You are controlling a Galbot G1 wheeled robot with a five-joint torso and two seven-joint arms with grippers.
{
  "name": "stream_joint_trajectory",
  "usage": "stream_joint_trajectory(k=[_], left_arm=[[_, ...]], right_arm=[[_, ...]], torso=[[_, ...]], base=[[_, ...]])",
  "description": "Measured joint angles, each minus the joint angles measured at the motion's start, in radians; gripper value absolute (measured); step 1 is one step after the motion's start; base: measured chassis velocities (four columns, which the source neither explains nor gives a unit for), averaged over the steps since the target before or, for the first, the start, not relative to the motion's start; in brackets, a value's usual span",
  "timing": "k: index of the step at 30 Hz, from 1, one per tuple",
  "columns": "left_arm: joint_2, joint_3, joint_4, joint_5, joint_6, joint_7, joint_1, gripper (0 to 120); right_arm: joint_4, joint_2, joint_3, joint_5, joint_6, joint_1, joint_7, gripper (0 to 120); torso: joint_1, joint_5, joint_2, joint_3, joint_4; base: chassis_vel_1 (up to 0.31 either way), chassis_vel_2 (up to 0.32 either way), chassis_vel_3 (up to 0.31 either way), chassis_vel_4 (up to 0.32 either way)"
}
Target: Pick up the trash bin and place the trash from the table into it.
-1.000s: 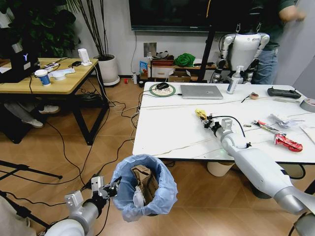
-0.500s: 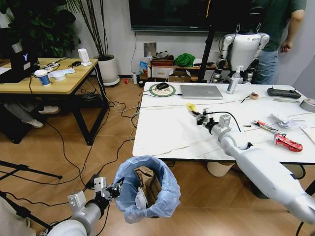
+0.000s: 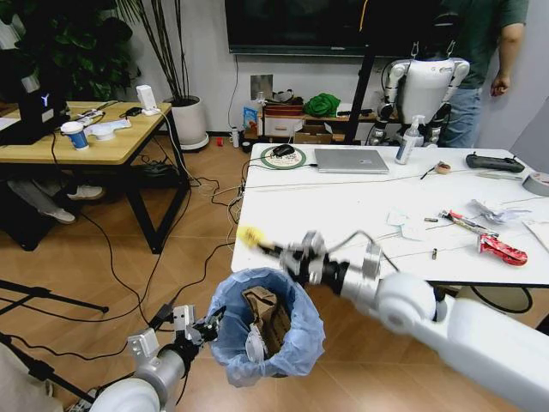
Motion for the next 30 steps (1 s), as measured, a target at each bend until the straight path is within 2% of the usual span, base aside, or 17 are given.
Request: stream_joint_trajectory(k=[8,10,11,17,18,23,26,30], left_arm=[[-0.004,-0.025,-0.024,-0.001,0.001,0.002,0.019,2],[-0.009,-0.028,-0.027,-0.001,0.003,-0.002,0.022,2],[-0.009,-0.028,-0.027,-0.001,0.003,-0.002,0.022,2],[-0.011,-0.028,-0.029,-0.001,0.007,-0.010,0.021,2],[-0.011,-0.028,-0.029,-0.001,0.007,-0.010,0.021,2],[-0.004,-0.039,-0.025,-0.003,0.007,-0.010,0.021,2],[-0.004,-0.040,-0.021,-0.003,0.007,-0.011,0.020,2],[-0.008,-0.039,-0.018,-0.003,0.008,-0.014,0.021,2]], right_arm=[[0.020,-0.028,-0.028,-0.081,0.006,-0.015,-0.050,4],[0.002,-0.019,-0.034,-0.116,0.012,-0.020,-0.050,14],[0.002,-0.019,-0.034,-0.116,0.012,-0.020,-0.050,14],[-0.054,-0.001,-0.037,-0.163,0.032,-0.023,-0.050,36],[-0.054,-0.001,-0.037,-0.163,0.032,-0.023,-0.050,36],[-0.041,-0.013,-0.025,-0.167,0.034,-0.029,-0.036,59],[-0.027,-0.016,-0.021,-0.165,0.034,-0.029,-0.026,66],[-0.010,-0.022,0.005,-0.161,0.039,-0.033,-0.001,84]], torso=[[0.000,0.0000,0.000,0.000,0.0001],[0.000,-0.0001,0.000,0.000,0.0001],[0.000,-0.0001,0.000,0.000,0.0001],[0.000,0.0000,0.000,0.000,0.0002],[0.000,0.0000,0.000,0.000,0.0002],[0.000,0.0000,0.000,0.000,0.0001],[0.000,-0.0002,0.000,0.000,0.0001],[0.000,-0.0001,0.000,0.000,0.0001]], base=[[0.000,0.000,0.000,0.000],[0.000,0.000,0.000,0.000],[0.000,0.000,0.000,0.000],[0.000,0.000,0.000,0.000],[0.000,0.000,0.000,0.000],[0.000,0.000,0.000,0.000],[0.000,0.000,0.000,0.000],[0.000,0.000,0.000,0.000]])
